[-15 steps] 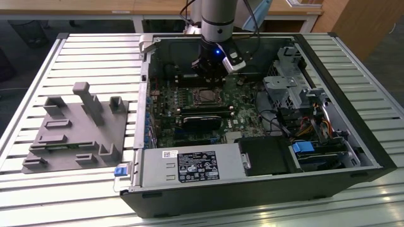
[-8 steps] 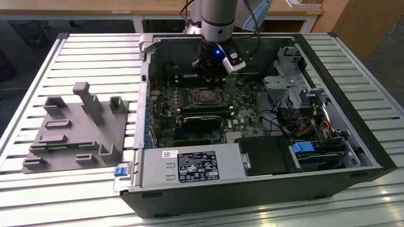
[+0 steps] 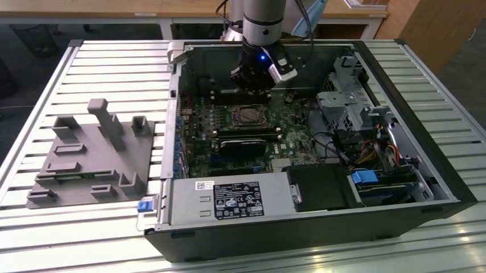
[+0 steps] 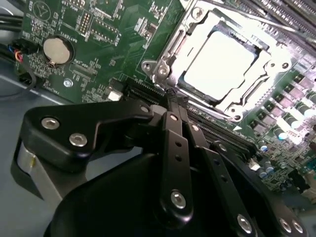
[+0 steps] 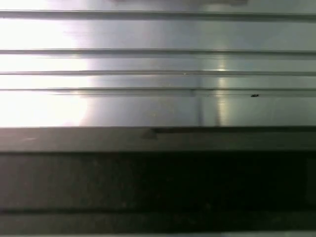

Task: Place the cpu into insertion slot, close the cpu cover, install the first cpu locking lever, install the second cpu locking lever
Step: 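Install the first cpu locking lever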

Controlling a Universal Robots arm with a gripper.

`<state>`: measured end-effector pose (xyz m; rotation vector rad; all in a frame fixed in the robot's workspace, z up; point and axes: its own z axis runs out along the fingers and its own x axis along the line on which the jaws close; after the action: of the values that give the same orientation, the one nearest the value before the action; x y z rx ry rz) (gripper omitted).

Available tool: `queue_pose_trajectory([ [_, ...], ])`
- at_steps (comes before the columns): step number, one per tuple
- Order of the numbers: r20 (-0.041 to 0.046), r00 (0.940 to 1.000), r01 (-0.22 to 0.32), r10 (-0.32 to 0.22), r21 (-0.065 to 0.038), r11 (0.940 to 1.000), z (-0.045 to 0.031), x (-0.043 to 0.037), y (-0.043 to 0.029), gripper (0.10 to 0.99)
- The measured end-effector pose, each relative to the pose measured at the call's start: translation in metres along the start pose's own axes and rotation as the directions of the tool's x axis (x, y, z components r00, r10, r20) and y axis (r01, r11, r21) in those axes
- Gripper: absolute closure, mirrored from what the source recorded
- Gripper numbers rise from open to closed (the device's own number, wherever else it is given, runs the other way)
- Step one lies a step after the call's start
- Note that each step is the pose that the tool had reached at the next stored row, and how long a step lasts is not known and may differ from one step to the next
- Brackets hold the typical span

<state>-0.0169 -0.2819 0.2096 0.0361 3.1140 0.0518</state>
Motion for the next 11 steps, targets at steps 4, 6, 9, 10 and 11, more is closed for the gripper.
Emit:
queue_pose_trajectory([
  [4,0.0000,1.0000,0.000,0.000,0.000,1.0000,-0.0001,0.0000,-0.0025,0.980],
  [6,0.0000,1.0000,0.000,0.000,0.000,1.0000,-0.0001,-0.0001,-0.0032,0.980],
  [9,-0.0001,1.0000,0.000,0.000,0.000,1.0000,-0.0002,-0.0002,-0.0042,0.980],
  [10,0.0000,1.0000,0.000,0.000,0.000,1.0000,-0.0001,-0.0003,-0.0045,0.980],
  [11,0.0000,1.0000,0.000,0.000,0.000,1.0000,-0.0002,-0.0004,-0.0047,0.980],
])
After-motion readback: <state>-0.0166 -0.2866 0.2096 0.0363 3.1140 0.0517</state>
